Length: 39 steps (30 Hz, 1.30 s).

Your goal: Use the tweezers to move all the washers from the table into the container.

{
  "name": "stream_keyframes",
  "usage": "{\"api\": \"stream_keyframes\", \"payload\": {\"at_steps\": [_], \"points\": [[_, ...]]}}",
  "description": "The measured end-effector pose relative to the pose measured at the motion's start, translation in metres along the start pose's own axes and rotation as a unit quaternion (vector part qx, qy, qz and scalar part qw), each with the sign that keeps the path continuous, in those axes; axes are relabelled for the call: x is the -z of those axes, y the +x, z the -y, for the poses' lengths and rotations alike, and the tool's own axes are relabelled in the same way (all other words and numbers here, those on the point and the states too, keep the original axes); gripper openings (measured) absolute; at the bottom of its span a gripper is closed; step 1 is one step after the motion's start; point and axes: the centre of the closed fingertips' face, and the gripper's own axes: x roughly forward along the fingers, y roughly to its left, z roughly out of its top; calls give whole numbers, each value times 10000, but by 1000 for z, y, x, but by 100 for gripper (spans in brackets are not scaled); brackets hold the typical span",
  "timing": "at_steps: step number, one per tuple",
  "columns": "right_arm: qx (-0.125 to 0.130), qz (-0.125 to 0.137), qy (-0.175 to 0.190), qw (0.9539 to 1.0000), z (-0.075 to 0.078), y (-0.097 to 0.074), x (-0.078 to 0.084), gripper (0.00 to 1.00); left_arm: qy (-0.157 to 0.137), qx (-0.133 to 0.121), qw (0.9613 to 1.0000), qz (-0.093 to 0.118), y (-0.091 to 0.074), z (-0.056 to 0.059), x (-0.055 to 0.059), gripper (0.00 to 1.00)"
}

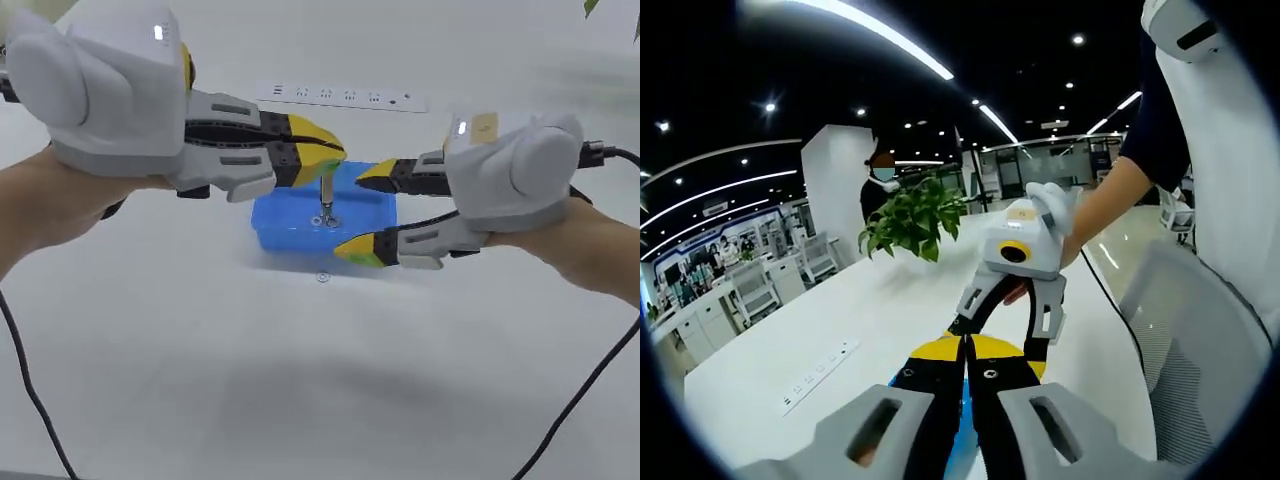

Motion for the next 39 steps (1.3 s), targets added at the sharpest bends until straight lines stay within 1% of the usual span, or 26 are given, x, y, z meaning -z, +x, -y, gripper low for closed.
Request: {"api": "stream_keyframes", "payload": {"at_steps": [2,4,5,7,8,11,13,15,17,19,22,24,27,29,35,37,39], "points": [[39,25,93,9999,-1,-4,2,53,-4,-6,10000,0,-2,5,0,4],[80,74,362,9993,-3,-10,5,55,-2,-10,10000,-1,-4,9,1,4],[118,163,503,9985,-4,-14,5,55,-16,-3,10000,6,-4,14,0,4],[117,284,703,9971,-7,-19,5,55,-28,21,10000,19,-6,19,2,4],[115,279,775,9965,-9,-22,9,55,-34,26,10000,22,-6,20,3,4],[115,245,895,9956,-15,-29,18,57,-87,17,10000,-8,-7,24,11,4],[93,204,987,9949,-19,-33,26,58,-159,21,9999,50,-7,27,14,4],[26,54,1067,9943,-25,-36,38,60,-196,40,9998,81,-6,31,18,4],[-32,-48,1063,9943,-29,-39,46,62,-238,59,9997,77,-4,35,24,4],[-68,-87,1126,9936,-32,-41,52,64,-262,75,9996,44,-3,37,29,4],[-107,-103,1233,9923,-34,-43,56,63,-367,49,9993,20,0,36,38,4],[-114,-70,1333,9910,-33,-43,58,63,-415,41,9991,2,3,35,43,4],[-99,-26,1417,9899,-31,-43,60,61,-437,44,9990,-6,4,34,47,4],[-87,16,1475,9890,-29,-42,61,62,-462,52,9989,-2,5,33,49,4],[-17,-6,1510,9885,-27,-39,69,69,-514,-7,9987,-23,8,26,58,4],[0,-30,1493,9888,-27,-39,72,71,-542,3,9985,-52,9,26,61,4],[19,-10,1559,9878,-25,-38,74,73,-569,32,9984,-69,11,26,64,4]]}}
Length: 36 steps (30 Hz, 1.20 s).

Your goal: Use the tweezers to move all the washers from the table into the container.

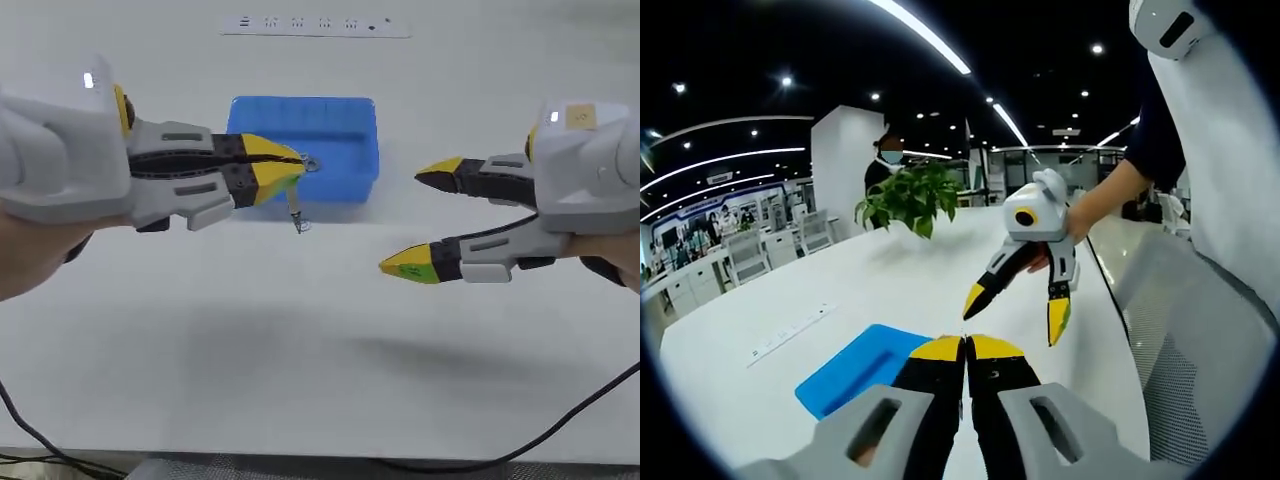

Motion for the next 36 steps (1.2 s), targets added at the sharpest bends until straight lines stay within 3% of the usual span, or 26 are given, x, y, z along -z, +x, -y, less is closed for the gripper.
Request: {"api": "stream_keyframes", "payload": {"at_steps": [18,36], "points": [[-217,81,238,9994,-7,9,3,87,-33,46,10000,-24,13,-17,8,4],[-224,78,318,9992,-2,14,7,88,-15,95,9999,-137,19,-23,20,4]]}}
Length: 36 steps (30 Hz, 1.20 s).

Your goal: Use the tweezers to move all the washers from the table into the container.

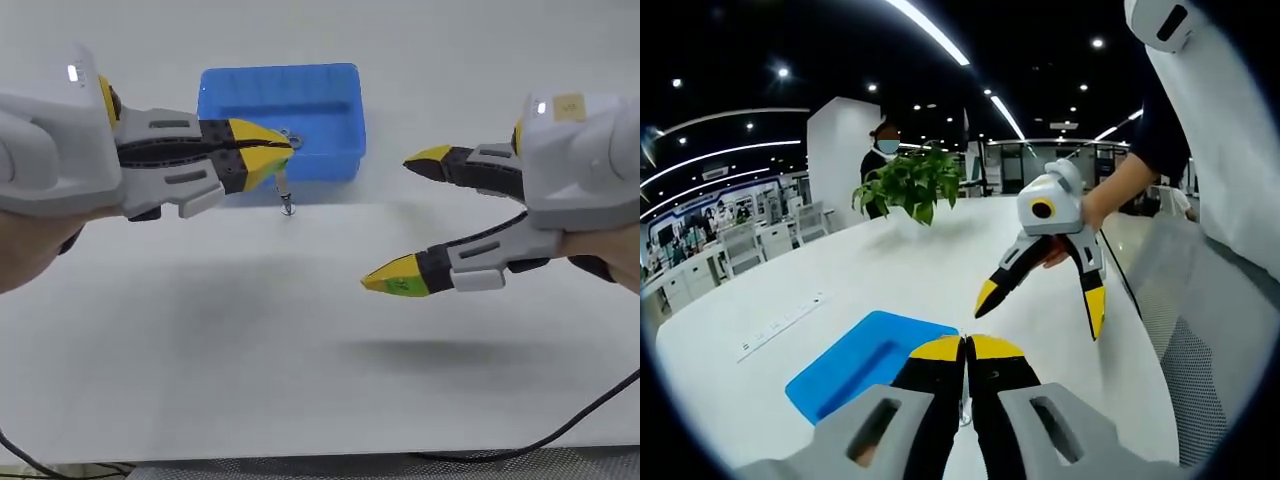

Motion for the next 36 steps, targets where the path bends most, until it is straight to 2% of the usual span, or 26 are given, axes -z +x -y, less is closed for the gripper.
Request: {"api": "stream_keyframes", "payload": {"at_steps": [2,3,9,11,12,15,18,22,25,31,36], "points": [[17,4,-4,10000,1,1,0,87,0,15,10000,-11,1,1,2,4],[20,-15,-6,10000,2,1,1,87,-45,15,10000,50,1,0,1,4],[21,-1,55,10000,1,0,1,86,-117,38,9999,-34,0,-1,2,4],[-4,7,58,10000,-1,2,1,85,-200,152,9996,-116,-1,3,2,4],[-44,17,68,10000,-3,3,0,84,-146,183,9995,-206,-1,4,2,4],[-252,47,183,9995,-12,11,-2,78,-27,288,9985,-457,1,6,3,4],[-377,184,206,9989,-18,19,-10,70,0,341,9979,-548,3,6,3,4],[-479,165,62,9987,-19,33,-18,64,-144,370,9978,-530,2,9,5,4],[-560,126,-119,9983,-17,45,-25,58,-161,299,9981,-523,0,5,6,4],[-718,150,-364,9966,-15,69,-42,51,-225,313,9978,-539,-2,3,8,4],[-844,56,-664,9942,-16,82,-44,41,-234,339,9977,-544,-1,3,9,4]]}}
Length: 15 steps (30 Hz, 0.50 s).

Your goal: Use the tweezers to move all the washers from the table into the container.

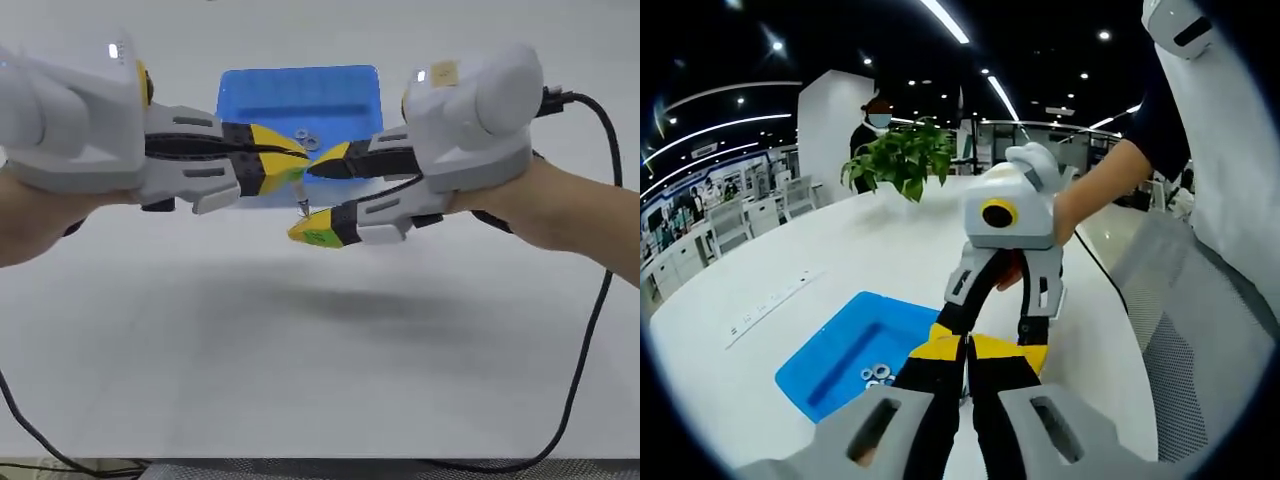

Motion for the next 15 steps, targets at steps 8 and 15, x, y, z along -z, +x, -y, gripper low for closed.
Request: {"api": "stream_keyframes", "payload": {"at_steps": [8,15], "points": [[-226,-111,-96,9996,-3,6,4,27,-1,33,10000,-5,1,3,3,5],[-292,-217,-228,9991,3,8,11,19,32,69,10000,-57,4,10,2,5]]}}
